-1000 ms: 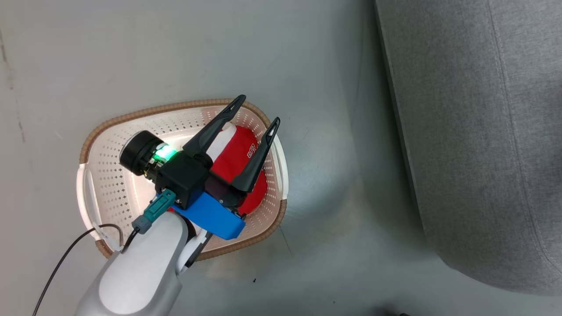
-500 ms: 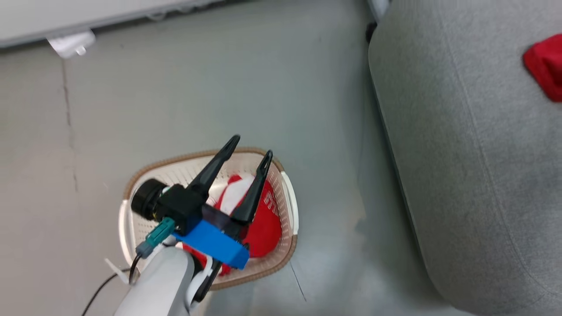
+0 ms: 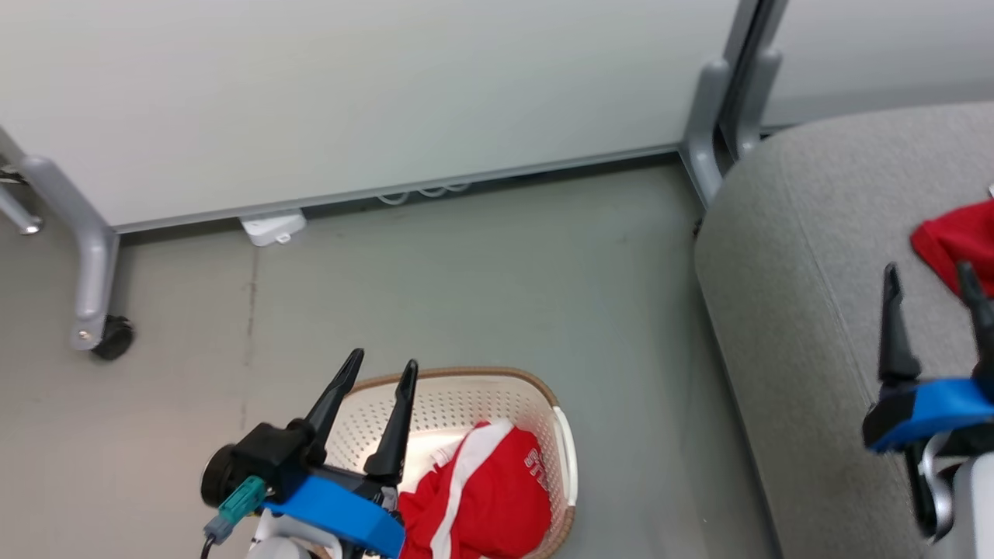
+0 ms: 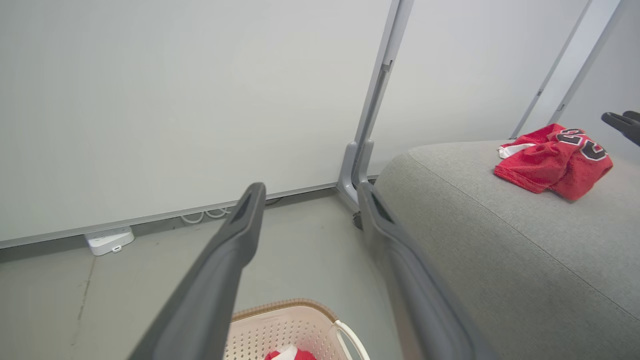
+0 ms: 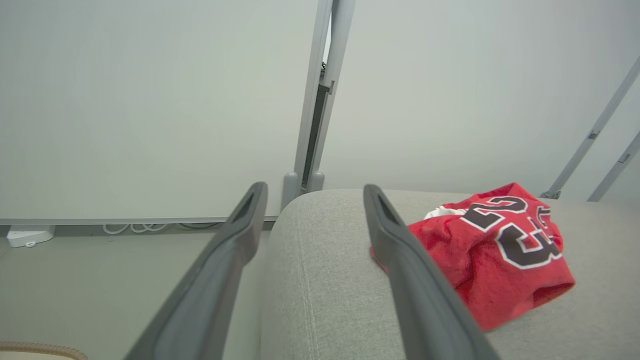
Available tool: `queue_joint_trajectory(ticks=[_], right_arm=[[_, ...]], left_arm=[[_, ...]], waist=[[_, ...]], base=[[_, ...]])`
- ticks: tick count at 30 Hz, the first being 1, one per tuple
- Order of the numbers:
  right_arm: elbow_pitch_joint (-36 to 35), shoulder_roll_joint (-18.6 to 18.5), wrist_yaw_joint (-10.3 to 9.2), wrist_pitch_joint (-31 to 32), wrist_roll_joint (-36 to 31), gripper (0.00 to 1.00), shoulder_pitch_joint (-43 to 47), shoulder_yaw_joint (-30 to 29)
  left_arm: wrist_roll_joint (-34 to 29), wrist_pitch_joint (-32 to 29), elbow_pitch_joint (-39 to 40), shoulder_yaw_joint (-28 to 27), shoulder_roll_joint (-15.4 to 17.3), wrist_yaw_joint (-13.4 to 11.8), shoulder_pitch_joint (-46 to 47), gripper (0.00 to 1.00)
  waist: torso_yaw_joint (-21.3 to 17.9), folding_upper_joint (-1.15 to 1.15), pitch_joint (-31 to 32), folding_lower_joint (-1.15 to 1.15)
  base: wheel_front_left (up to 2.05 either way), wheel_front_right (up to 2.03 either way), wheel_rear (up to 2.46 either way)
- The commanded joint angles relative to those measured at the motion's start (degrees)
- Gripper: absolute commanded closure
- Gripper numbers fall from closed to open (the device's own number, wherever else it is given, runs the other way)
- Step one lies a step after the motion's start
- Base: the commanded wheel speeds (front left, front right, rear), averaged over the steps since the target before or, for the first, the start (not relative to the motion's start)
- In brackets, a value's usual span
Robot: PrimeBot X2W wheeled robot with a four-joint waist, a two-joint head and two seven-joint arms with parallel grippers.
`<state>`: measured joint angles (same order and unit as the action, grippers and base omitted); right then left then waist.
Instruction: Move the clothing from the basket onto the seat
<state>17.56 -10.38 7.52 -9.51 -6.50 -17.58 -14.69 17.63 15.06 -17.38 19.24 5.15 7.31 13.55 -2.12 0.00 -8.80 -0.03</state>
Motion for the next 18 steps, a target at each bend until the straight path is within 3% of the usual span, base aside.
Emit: queue_joint_trajectory(ticks=[1,10,18], right_arm=[[-2.7,1.3,-0.06,0.5,0.6,0.00,3.6,1.2],[-11.3,5.8,-0.06,0.8,2.9,0.00,15.4,5.1],[-13.4,7.4,-0.06,0.5,4.0,0.00,19.9,7.4]], left_arm=[[-0.2,0.2,-0.2,-1.3,0.0,0.2,-1.6,0.00],[-1.4,0.2,-0.6,-7.5,-0.4,0.2,-5.9,0.00],[-2.3,0.2,-0.5,-12.0,-0.3,0.2,-8.0,0.00]], waist=[[3.4,0.00,3.3,0.03],[7.5,0.00,6.5,0.03],[8.6,0.00,7.7,0.03]], base=[[0.00,0.00,0.00],[0.00,0.00,0.00],[0.00,0.00,0.00]])
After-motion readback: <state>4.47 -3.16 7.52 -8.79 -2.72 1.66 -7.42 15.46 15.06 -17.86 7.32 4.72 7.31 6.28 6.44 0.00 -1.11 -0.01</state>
